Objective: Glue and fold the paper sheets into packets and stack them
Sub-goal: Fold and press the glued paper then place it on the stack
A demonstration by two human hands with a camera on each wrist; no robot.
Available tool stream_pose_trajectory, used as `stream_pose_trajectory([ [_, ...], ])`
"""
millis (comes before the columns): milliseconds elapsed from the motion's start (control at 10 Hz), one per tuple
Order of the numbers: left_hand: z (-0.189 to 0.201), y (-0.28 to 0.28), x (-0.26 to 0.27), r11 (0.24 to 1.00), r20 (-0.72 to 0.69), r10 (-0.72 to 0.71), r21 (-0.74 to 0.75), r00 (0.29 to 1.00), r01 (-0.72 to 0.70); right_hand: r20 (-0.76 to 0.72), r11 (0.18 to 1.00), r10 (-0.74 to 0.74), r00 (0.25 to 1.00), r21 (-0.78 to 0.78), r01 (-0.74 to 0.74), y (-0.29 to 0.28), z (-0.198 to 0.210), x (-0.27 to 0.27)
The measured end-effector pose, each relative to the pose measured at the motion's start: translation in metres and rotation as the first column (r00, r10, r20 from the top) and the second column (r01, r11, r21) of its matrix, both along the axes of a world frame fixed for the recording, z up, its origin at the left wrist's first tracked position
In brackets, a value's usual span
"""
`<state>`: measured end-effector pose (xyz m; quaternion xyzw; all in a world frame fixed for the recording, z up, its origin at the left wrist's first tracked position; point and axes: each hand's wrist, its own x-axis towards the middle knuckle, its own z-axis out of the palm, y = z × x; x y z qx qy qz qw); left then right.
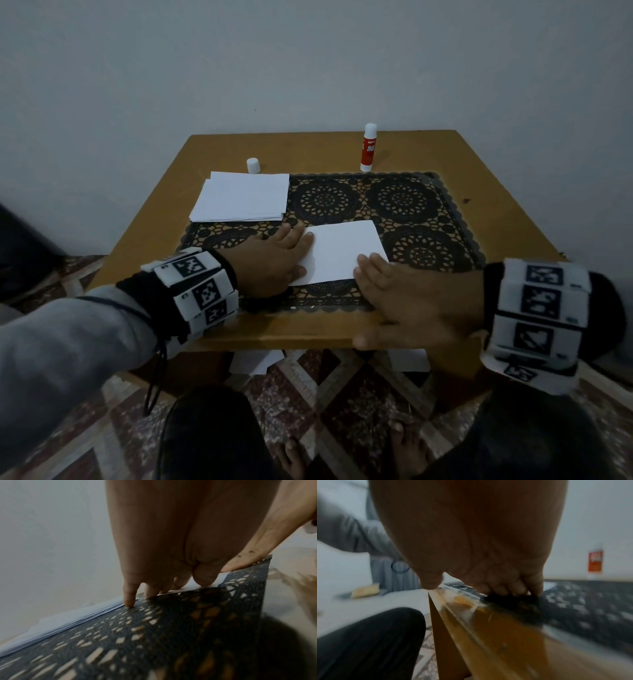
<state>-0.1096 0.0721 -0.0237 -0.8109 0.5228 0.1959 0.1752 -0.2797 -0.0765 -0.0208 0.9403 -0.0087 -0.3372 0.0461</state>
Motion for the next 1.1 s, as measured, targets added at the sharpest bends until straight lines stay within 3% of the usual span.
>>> stream_pose_trajectory([
  [200,0.002,-0.001,-0.002,1.0,0.02,-0.006,0.012,1.0,0.005,0.056,0.991,-0.123,0.991,-0.045,0.126,-0.017,0.012,0.023],
  [300,0.001,-0.001,-0.002,1.0,0.022,-0.004,0.014,1.0,0.003,0.022,1.0,0.008,1.0,0.017,-0.008,0.006,0.006,0.029],
  [500,0.003,-0.001,-0.003,1.0,0.019,0.001,0.017,1.0,-0.001,0.111,0.994,-0.112,0.987,-0.002,0.113,-0.016,0.008,0.066],
  [600,0.004,-0.001,-0.003,1.0,0.025,0.005,0.012,1.0,-0.005,0.073,0.999,-0.039,0.997,0.025,0.037,-0.013,0.002,0.053],
  [800,0.003,-0.03,-0.02,0.998,0.06,0.068,-0.01,0.996,-0.067,0.104,0.989,-0.146,0.984,-0.016,0.148,-0.048,0.005,0.054],
  [1000,0.001,-0.04,-0.036,0.988,-0.094,-0.154,-0.041,0.984,0.151,0.075,0.99,-0.134,0.988,-0.026,0.137,-0.054,0.007,0.057],
  [1100,0.004,-0.024,-0.01,0.999,-0.062,-0.018,-0.031,0.998,0.016,0.072,0.992,-0.123,0.99,-0.026,0.125,-0.056,0.007,0.058],
])
